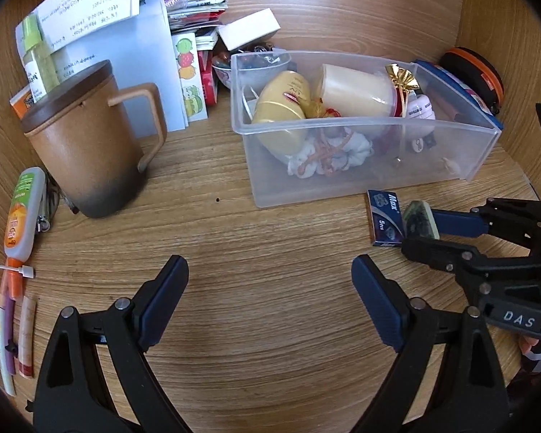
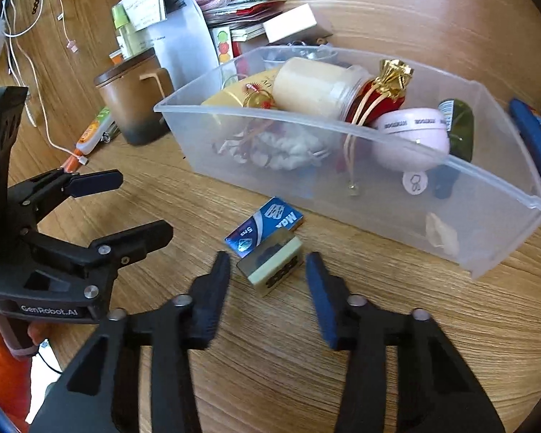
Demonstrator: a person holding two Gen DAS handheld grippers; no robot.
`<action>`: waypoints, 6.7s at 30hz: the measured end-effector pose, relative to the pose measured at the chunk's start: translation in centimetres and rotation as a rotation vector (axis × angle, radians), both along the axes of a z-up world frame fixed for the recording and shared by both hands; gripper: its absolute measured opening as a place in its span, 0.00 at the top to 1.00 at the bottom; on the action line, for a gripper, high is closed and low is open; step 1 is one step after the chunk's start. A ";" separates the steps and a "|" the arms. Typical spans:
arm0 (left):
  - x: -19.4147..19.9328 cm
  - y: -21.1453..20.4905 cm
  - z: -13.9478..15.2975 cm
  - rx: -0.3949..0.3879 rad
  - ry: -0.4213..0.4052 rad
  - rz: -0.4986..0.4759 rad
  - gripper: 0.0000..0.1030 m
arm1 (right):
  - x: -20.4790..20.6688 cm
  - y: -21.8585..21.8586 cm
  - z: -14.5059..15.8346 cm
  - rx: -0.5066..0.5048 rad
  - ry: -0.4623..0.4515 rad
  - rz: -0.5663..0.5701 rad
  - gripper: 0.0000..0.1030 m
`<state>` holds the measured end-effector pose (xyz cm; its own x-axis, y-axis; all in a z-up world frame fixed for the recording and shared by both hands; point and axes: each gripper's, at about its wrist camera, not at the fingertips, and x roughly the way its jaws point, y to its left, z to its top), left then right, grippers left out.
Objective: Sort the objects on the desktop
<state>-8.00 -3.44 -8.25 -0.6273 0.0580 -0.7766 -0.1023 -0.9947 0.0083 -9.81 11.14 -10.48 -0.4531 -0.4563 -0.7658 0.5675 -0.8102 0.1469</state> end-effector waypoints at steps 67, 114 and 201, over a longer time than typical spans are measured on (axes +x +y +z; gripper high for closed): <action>-3.3 8.4 -1.1 -0.020 -0.014 -0.222 0.74 | -1.7 4.1 0.5 -0.009 0.002 -0.035 0.86; -4.1 1.1 8.8 0.063 0.223 -0.096 0.75 | -4.0 3.2 9.8 -0.059 0.158 -0.025 0.85; -2.5 0.8 8.8 0.023 0.221 0.057 0.03 | -3.4 7.3 10.2 -0.083 0.190 -0.214 0.07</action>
